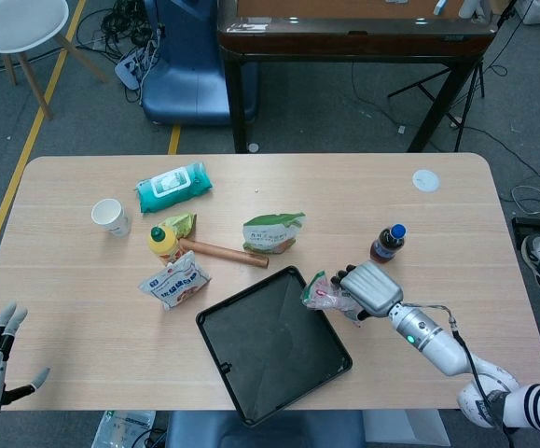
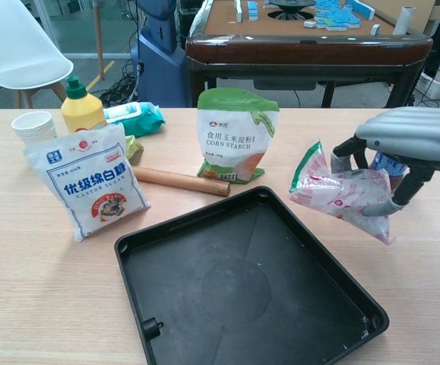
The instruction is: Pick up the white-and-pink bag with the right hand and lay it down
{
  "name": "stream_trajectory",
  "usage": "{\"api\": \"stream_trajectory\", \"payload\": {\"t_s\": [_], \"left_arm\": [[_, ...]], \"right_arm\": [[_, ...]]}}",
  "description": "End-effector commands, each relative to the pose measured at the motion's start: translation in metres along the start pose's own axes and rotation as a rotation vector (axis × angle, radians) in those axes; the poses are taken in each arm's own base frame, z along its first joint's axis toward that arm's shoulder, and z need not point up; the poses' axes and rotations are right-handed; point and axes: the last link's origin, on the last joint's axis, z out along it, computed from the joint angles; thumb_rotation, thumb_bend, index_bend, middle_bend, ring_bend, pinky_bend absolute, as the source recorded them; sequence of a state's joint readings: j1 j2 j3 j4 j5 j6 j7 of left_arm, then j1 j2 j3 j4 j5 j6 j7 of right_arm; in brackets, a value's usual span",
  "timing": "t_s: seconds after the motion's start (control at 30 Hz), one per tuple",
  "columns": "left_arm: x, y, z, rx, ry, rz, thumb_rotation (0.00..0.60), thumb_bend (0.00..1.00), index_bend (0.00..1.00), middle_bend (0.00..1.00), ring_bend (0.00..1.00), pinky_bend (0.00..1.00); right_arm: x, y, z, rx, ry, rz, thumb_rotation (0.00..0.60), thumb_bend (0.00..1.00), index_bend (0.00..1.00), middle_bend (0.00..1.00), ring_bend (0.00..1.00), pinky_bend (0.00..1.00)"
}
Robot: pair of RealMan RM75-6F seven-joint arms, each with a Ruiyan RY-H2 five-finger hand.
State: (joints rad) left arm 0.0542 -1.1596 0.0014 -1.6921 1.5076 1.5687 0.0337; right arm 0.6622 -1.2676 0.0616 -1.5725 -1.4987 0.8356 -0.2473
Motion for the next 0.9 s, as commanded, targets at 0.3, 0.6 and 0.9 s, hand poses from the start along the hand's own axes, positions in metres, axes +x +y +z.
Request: {"api": "stream_trajectory", "payload": {"t_s": [0.3, 0.6, 0.9], "left_arm": [[0.0, -0.002, 0.0, 0.002, 0.0, -0.005, 0.6, 0.18, 0.08, 0.01, 0.0, 0.05], [-0.001, -0.002, 0.001, 0.004, -0.001, -0.005, 0.6, 0.18, 0.08, 0.01, 0.0, 0.05], [0.001, 0.0, 0.001, -0.001, 0.001, 0.002, 0.6, 0.18, 0.08, 0.01, 0.0, 0.05]], "right_arm": [[0.008, -0.012, 0.016, 0.057, -0.091, -0.249, 0.6, 0.66, 0.61, 0.58, 0.59, 0.75], [0.008, -0.012, 0.018, 0.034, -0.1, -0.265, 0.6, 0.66, 0.61, 0.58, 0.59, 0.75], [0.017, -0.014, 0.02, 0.053, -0.125, -0.348, 0.6, 0.66, 0.61, 0.58, 0.59, 0.75]]}}
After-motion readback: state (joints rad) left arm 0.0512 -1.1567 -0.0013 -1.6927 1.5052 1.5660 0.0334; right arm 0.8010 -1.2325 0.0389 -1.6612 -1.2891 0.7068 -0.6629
